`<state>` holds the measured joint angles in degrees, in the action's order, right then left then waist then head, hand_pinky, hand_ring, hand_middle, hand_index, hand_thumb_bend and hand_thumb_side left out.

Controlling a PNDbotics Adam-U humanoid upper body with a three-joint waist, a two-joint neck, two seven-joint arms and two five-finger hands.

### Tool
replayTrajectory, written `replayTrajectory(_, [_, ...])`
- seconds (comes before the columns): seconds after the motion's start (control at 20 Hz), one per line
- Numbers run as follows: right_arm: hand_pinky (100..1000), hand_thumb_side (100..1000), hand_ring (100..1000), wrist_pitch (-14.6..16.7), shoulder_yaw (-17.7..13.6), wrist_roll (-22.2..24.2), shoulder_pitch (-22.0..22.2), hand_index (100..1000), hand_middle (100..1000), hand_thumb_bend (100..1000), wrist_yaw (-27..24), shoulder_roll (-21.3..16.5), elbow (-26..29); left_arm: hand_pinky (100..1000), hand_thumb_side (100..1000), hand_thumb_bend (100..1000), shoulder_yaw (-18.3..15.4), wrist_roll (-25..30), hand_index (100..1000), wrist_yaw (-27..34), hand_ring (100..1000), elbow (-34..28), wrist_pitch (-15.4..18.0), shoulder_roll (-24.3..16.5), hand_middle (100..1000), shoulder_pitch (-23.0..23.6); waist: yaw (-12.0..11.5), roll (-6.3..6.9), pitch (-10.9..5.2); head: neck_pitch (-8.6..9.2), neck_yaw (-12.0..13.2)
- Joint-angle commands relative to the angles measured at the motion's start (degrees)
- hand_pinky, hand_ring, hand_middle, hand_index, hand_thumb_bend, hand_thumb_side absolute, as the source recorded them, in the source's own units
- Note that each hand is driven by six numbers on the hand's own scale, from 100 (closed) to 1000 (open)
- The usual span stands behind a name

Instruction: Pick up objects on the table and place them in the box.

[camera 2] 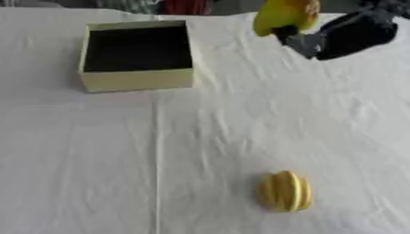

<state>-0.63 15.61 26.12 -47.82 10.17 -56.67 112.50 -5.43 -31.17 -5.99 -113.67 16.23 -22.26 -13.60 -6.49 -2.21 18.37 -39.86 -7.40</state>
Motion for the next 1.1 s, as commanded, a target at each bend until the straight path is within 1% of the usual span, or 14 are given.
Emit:
replayTrajectory(0.05, [779, 100, 582, -2.52, 3.78, 4.68, -7.36, 635, 585, 100, -0.30, 5.86, -4.85, 836, 668, 172, 0.48, 0.85, 829, 0.76, 813, -0.92, 0.30, -2.26, 716, -1.43, -0.69, -0.11, -1.14, 0.75, -1.24])
replayTrajectory(0.15, [782, 100, 582, -2.19, 5.70, 6.16, -11.75, 636, 587, 100, 0.93, 10.43, -9.79, 836, 664, 174, 0.88, 1.33, 830, 1.10, 813, -0.92, 0.62, -2.58, 717, -2.58, -1.71, -0.26, -1.00, 0.87, -2.29])
replayTrajectory(0.25, [785, 100, 583, -1.32, 7.13, 6.75, -15.12, 638, 587, 100, 3.02, 14.88, -15.78, 836, 657, 181, 1.33, 1.84, 830, 1.50, 814, -0.92, 1.05, -2.77, 719, -3.97, -3.04, -0.40, -0.79, 1.01, -3.56])
replayTrajectory(0.4, [787, 100, 585, 1.29, 8.62, 6.57, -18.43, 642, 591, 100, 6.97, 20.30, -25.86, 836, 650, 186, 2.13, 2.73, 831, 2.13, 815, -0.92, 1.64, -3.12, 720, -5.83, -5.09, -0.67, -0.32, 1.34, -5.35])
replayTrajectory(0.5, [789, 100, 585, 3.47, 8.75, 5.82, -19.77, 643, 591, 100, 9.26, 23.07, -31.80, 836, 645, 190, 2.60, 3.33, 831, 2.58, 816, -0.92, 2.13, -3.37, 722, -7.14, -6.34, -0.89, 0.08, 1.58, -6.30])
replayTrajectory(0.65, [794, 100, 587, 6.27, 8.22, 4.31, -21.10, 646, 594, 100, 11.88, 26.15, -38.97, 835, 639, 194, 3.11, 4.05, 831, 3.17, 816, -0.92, 2.72, -3.55, 723, -8.97, -7.87, -1.30, 0.60, 1.83, -7.25])
replayTrajectory(0.8, [799, 100, 593, 8.30, 7.44, 3.33, -21.92, 652, 599, 100, 14.80, 28.36, -44.61, 835, 643, 192, 3.39, 4.58, 831, 3.71, 816, -0.92, 2.99, -3.34, 722, -10.04, -9.17, -1.87, 1.12, 2.17, -7.73])
replayTrajectory(0.95, [801, 100, 596, 9.83, 6.46, 2.31, -22.00, 655, 601, 100, 17.81, 29.51, -48.73, 836, 646, 190, 3.38, 4.81, 831, 4.00, 816, -0.92, 2.98, -3.09, 722, -10.07, -9.77, -2.19, 1.44, 2.38, -7.68])
replayTrajectory(1.1, [800, 100, 598, 10.76, 5.58, 1.13, -21.72, 658, 603, 100, 19.84, 29.91, -51.30, 836, 652, 186, 3.30, 4.79, 831, 4.14, 816, -0.92, 2.86, -2.86, 721, -9.84, -9.85, -2.39, 1.68, 2.51, -7.22])
